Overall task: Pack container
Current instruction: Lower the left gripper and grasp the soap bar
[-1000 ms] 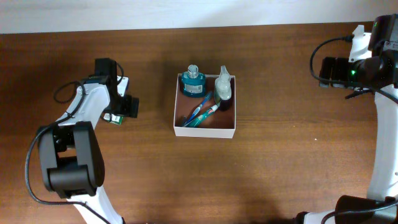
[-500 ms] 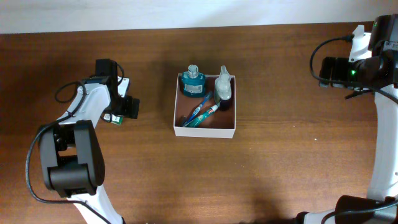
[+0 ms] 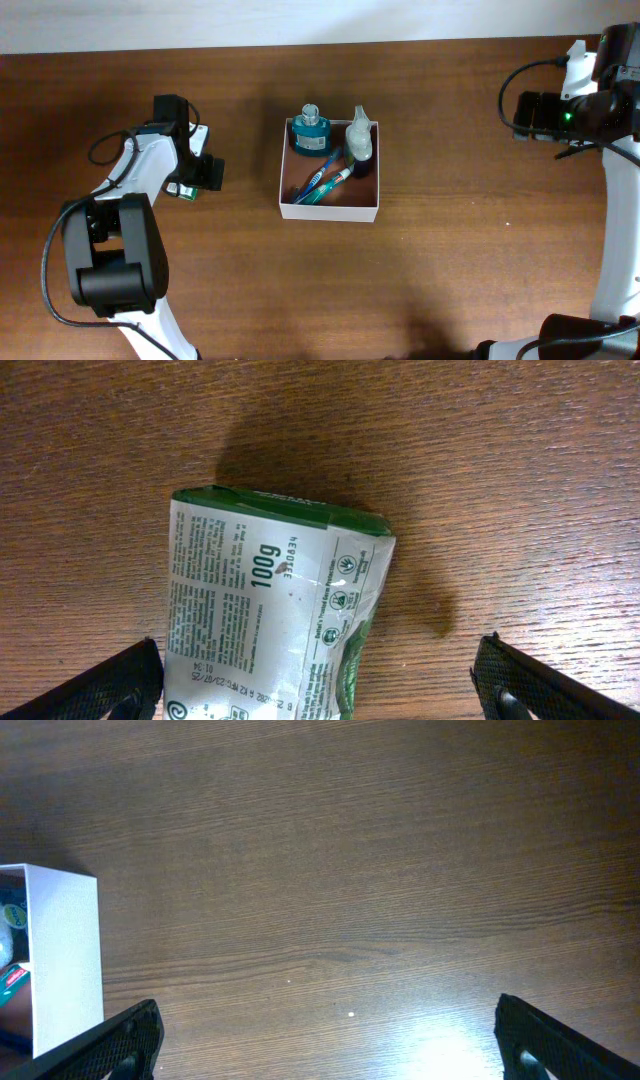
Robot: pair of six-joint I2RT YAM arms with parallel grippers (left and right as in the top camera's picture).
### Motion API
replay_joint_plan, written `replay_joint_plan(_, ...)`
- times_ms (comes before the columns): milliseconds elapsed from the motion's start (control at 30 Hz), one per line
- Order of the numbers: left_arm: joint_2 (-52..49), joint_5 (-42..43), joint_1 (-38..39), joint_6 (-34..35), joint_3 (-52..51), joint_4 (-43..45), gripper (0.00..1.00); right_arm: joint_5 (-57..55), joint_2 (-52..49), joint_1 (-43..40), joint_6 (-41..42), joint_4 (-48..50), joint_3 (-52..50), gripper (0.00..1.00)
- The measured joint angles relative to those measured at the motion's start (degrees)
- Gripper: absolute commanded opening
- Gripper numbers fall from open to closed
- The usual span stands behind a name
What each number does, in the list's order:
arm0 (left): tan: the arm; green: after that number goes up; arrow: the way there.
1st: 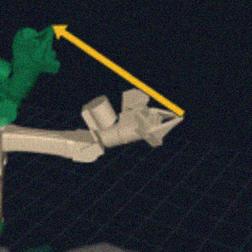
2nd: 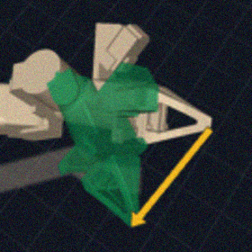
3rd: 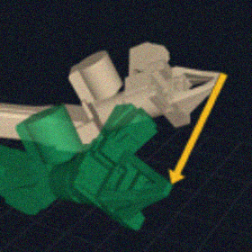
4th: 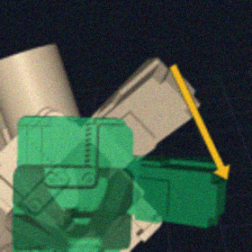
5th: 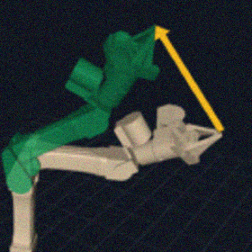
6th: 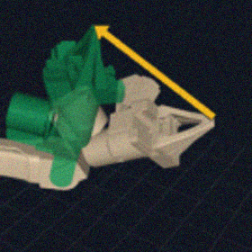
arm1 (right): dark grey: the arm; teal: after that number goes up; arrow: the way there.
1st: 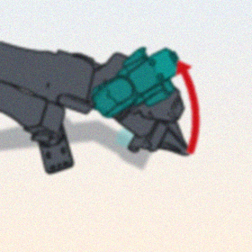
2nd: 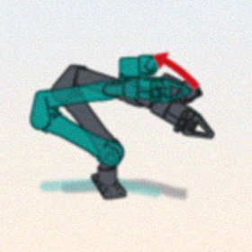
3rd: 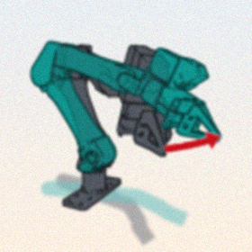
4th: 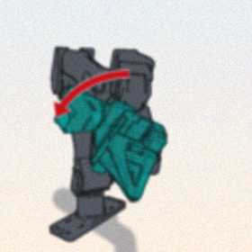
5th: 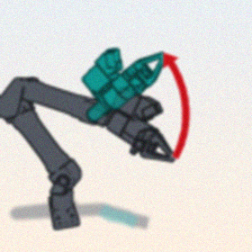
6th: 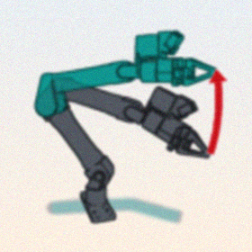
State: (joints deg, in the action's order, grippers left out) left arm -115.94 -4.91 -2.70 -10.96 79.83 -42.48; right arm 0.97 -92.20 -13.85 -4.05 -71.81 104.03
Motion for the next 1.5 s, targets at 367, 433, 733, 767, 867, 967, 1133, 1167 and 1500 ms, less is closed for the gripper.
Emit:
replay_joint_plan(367, 0.00, 0.00, -0.02, -0.02, 0.00, 0.00, 0.89, 0.00, 0.00, 0.00, 0.00, 0.00, 0.00, 0.99)
replay_joint_plan(433, 0.00, 0.00, -0.02, -0.02, 0.00, 0.00, 0.84, 0.00, 0.00, 0.00, 0.02, 0.00, 0.00, 0.99)
replay_joint_plan(733, 0.00, 2.95, 0.00, -0.20, 0.00, 0.22, 0.83, 0.00, 0.00, 0.00, 0.04, 0.00, 0.00, 0.99)
replay_joint_plan(767, 0.00, 3.15, 0.00, -0.20, 0.00, 0.26, 0.80, 0.00, 0.00, 0.00, 0.00, 0.00, 0.00, 0.98)
replay_joint_plan(867, 0.00, 3.58, -0.02, -0.20, 0.00, 0.28, 0.76, 0.00, 0.00, 0.00, 0.02, 0.00, 0.00, 0.99)
replay_joint_plan(967, 0.00, 3.72, -0.02, 0.31, 0.00, 0.57, 0.76, 0.00, 0.00, 0.00, 0.02, 0.00, 0.00, 0.99)
replay_joint_plan(1133, -0.13, 4.11, 0.00, 1.36, 0.00, 1.84, 0.76, 0.00, 0.00, 0.00, 0.00, 0.00, 0.00, 0.99)
replay_joint_plan(1167, -0.24, 4.11, -0.02, 1.44, 0.00, 1.86, 0.76, 0.00, 0.00, 0.00, 0.02, 0.00, 0.00, 0.99)
replay_joint_plan(1500, -0.96, 4.52, -0.02, 2.01, 0.00, 2.36, 0.73, 0.00, 0.00, 0.00, 0.00, 0.00, 0.00, 0.99)
